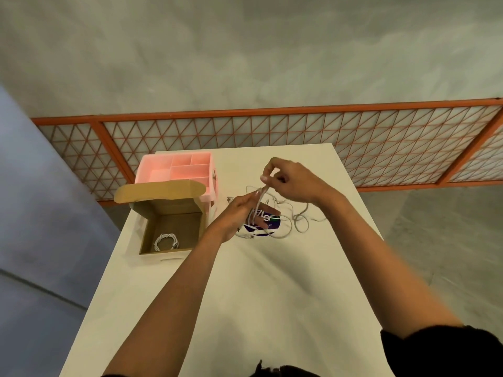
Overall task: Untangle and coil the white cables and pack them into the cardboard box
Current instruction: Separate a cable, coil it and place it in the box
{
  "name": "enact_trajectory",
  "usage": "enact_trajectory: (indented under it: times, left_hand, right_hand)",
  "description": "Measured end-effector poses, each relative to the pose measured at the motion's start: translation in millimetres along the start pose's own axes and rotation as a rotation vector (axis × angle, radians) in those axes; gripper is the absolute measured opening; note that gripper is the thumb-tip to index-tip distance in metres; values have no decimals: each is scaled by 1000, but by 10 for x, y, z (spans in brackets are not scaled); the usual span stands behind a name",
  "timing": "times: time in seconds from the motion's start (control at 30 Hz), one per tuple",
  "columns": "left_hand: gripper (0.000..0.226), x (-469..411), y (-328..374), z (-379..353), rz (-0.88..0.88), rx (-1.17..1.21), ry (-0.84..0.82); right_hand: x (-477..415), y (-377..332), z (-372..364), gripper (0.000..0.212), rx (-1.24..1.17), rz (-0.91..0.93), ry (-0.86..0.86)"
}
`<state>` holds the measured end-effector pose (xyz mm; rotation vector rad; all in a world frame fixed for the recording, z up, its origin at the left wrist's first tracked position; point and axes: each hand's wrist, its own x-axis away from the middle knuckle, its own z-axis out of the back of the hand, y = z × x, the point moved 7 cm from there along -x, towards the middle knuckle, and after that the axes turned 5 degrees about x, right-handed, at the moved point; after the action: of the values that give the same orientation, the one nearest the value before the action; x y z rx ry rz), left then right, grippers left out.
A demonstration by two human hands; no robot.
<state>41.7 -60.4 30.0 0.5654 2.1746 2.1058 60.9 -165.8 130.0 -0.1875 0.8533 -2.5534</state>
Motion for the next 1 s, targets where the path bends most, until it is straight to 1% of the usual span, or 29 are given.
enact_trajectory:
  times: [0.03,0.1,0.2,0.27,0.43,0.53,0.57,0.63,0.7,0.77,0.87,0.93,1.0]
  left_hand:
    - [40,14,10,-21,5,30,-15]
    - [42,22,26,-53,10,171,-62]
    - [48,51,101,-109,-9,381,-202]
    - [48,76,155,-132,-7,505,-272]
    - [39,95,189,-109,9,685,-281]
    - [25,85,229,-102,-11,810,-387]
    - [24,88,250,-103,-21,840,-426]
    - [31,75,269,-104,-20,876,-470]
    - [38,54,262,-100,-3,882,-470]
    - [41,26,241,-85,10,880,-441]
    - [42,-19,210,-62,8,865,-379]
    - [41,-45,181,-40,-3,841,-306]
    - [44,-62,149,-15,-17,804,-232]
  right_hand:
    - [-12,11,53,18,-70,3,25]
    - [-41,63,124,18,-171,13,58]
    - [-87,153,169,21,-224,27,101]
    - [-112,190,165,20,-237,42,122]
    - [-115,210,97,24,-284,68,144]
    - [-76,233,-8,37,-324,30,78]
    - [-55,243,-56,44,-348,-8,28]
    - [-8,258,-154,55,-378,-85,-77]
    - [37,235,-242,56,-423,-121,-145]
    - [45,215,-308,52,-510,-119,-165]
    - [10,242,-368,46,-613,-155,-146]
    - [-20,271,-378,45,-604,-184,-117]
    - [-54,307,-356,46,-565,-205,-52]
